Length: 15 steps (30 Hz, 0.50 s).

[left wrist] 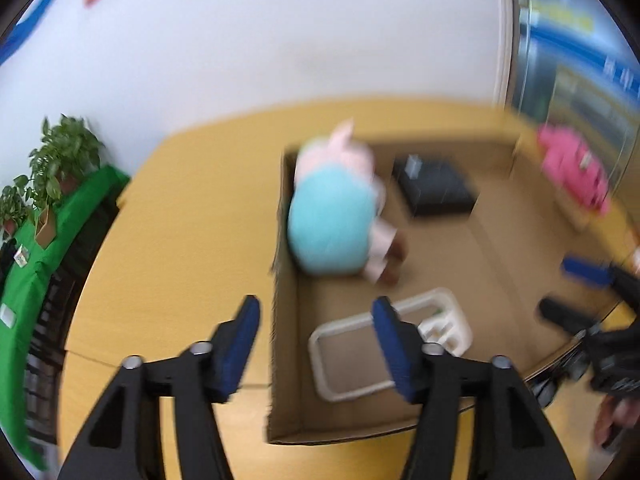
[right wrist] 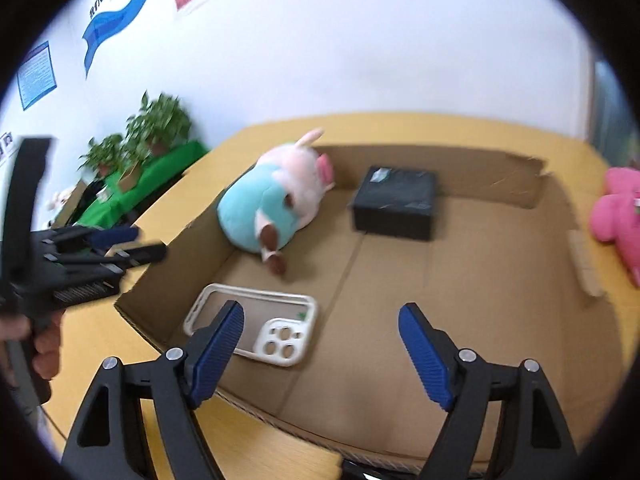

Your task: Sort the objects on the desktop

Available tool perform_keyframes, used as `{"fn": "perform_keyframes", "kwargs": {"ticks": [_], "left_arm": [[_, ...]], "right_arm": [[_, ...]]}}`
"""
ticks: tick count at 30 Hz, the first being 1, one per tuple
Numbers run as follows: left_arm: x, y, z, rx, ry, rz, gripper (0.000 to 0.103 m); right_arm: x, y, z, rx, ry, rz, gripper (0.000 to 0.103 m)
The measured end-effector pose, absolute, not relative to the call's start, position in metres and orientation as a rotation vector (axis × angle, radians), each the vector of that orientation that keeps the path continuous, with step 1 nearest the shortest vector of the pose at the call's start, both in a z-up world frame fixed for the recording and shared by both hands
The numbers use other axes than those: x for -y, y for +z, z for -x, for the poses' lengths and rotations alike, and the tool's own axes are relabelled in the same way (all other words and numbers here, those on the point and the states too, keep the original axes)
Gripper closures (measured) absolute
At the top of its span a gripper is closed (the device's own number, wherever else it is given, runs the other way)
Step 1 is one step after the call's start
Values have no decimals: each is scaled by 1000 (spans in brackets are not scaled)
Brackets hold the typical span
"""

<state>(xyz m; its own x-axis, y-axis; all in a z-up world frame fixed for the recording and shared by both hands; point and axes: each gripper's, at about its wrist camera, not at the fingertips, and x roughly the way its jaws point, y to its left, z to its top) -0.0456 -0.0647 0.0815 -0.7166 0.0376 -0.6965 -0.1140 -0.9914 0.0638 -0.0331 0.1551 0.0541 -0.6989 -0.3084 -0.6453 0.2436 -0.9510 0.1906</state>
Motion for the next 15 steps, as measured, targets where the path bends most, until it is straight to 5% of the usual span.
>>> {"fn": "perform_keyframes", "kwargs": {"ticks": [4, 15], "left_arm": [[49, 90, 16, -39, 2896, 880, 23], [63, 72, 9, 103, 2897, 945, 23]], "right_arm": [[-167, 47, 17, 85, -2747, -973, 23], [-162, 37, 76, 260, -2329, -1299, 23]]}}
